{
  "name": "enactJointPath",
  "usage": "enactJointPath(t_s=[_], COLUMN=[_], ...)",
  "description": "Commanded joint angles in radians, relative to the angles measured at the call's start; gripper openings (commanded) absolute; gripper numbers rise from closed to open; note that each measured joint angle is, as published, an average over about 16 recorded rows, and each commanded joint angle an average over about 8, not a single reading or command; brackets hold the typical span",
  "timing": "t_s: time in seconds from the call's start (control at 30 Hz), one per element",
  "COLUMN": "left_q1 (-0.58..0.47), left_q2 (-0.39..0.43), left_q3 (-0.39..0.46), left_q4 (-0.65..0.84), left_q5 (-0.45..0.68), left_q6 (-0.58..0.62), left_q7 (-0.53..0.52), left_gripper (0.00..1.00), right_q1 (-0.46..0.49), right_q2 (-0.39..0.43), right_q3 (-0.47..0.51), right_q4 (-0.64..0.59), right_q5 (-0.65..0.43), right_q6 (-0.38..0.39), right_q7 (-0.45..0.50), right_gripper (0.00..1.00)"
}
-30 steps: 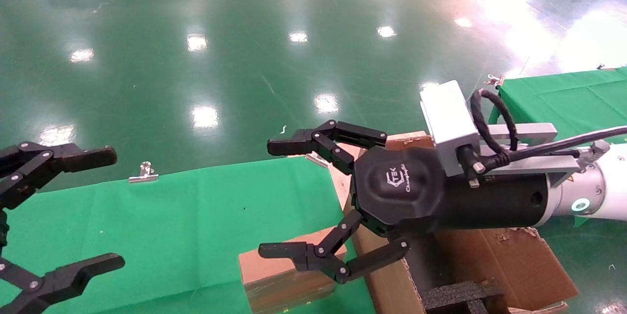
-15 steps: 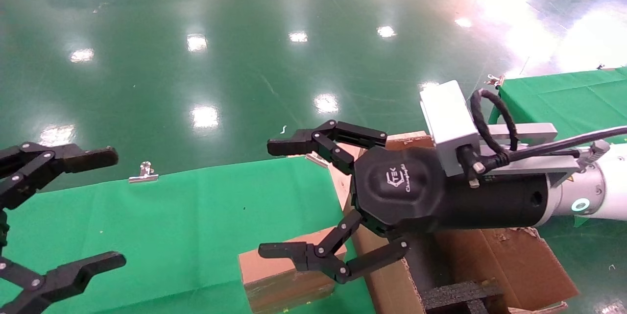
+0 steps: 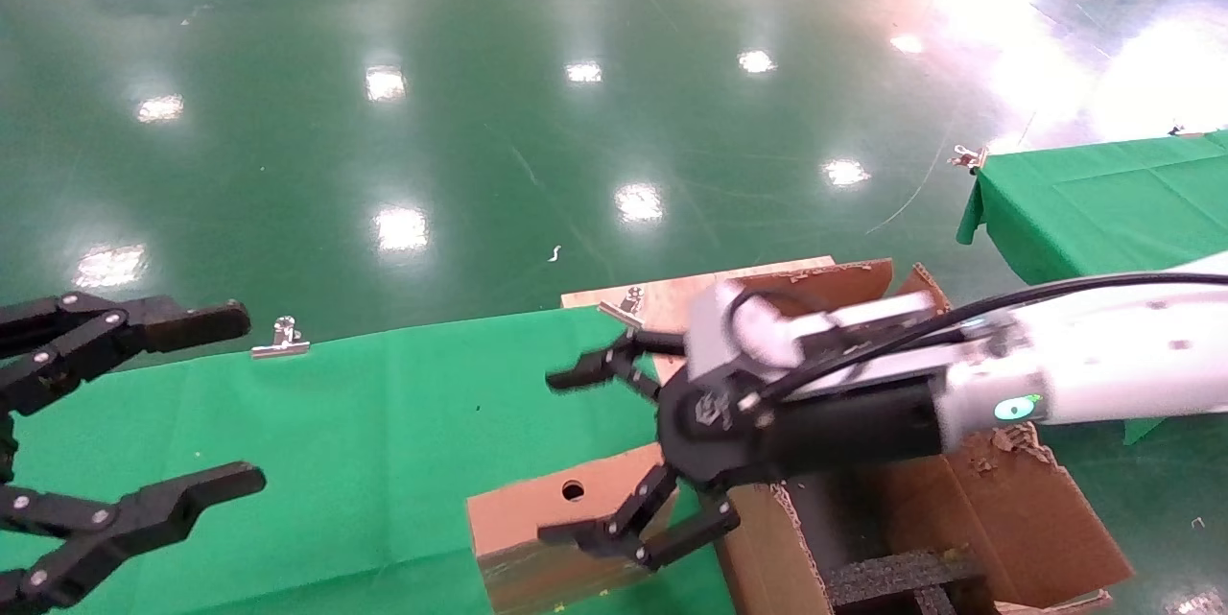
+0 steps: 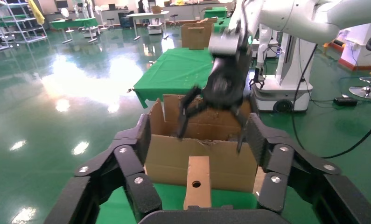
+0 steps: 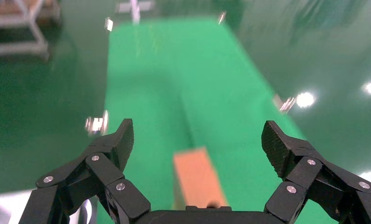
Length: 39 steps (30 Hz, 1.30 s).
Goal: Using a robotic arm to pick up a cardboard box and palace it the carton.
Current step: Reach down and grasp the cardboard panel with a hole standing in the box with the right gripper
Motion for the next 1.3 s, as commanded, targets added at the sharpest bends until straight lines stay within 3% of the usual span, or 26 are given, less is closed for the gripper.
enactJointPath(t_s=[0.03, 0.43, 0.83, 0.87, 0.93, 1.0, 1.1, 1.13, 1.2, 1.23, 1.3], left_q1=[0.000, 0.000, 0.000, 0.000, 0.000, 0.000, 0.000, 0.000, 0.000, 0.000, 0.000], left_q2=[0.000, 0.000, 0.000, 0.000, 0.000, 0.000, 0.000, 0.000, 0.000, 0.000, 0.000], left_q3=[0.000, 0.000, 0.000, 0.000, 0.000, 0.000, 0.000, 0.000, 0.000, 0.000, 0.000], left_q4=[0.000, 0.000, 0.000, 0.000, 0.000, 0.000, 0.000, 0.000, 0.000, 0.000, 0.000], left_q5=[0.000, 0.000, 0.000, 0.000, 0.000, 0.000, 0.000, 0.000, 0.000, 0.000, 0.000], left_q6=[0.000, 0.000, 0.000, 0.000, 0.000, 0.000, 0.000, 0.000, 0.000, 0.000, 0.000], left_q7=[0.000, 0.000, 0.000, 0.000, 0.000, 0.000, 0.000, 0.000, 0.000, 0.000, 0.000], left_gripper=[0.00, 0.00, 0.00, 0.04, 0.29, 0.54, 0.92, 1.00, 1.00, 1.00, 1.00], right_q1=[0.022, 0.197, 0.336, 0.342, 0.354, 0.362, 0.373, 0.375, 0.379, 0.380, 0.383], right_q2=[-0.020, -0.180, -0.302, -0.307, -0.317, -0.323, -0.330, -0.331, -0.334, -0.334, -0.336], right_q3=[-0.031, -0.186, -0.350, -0.362, -0.383, -0.399, -0.418, -0.422, -0.428, -0.430, -0.435], right_q4=[-0.018, -0.154, -0.239, -0.244, -0.254, -0.263, -0.272, -0.274, -0.277, -0.278, -0.280], right_q5=[-0.060, -0.338, -0.509, -0.515, -0.523, -0.526, -0.531, -0.532, -0.534, -0.535, -0.536], right_q6=[-0.005, -0.051, -0.073, -0.073, -0.072, -0.070, -0.069, -0.068, -0.067, -0.067, -0.066], right_q7=[-0.001, -0.064, -0.115, -0.120, -0.129, -0.138, -0.149, -0.151, -0.156, -0.158, -0.161], right_gripper=[1.00, 1.00, 1.00, 1.00, 1.00, 0.88, 0.50, 0.38, 0.13, 0.05, 0.00])
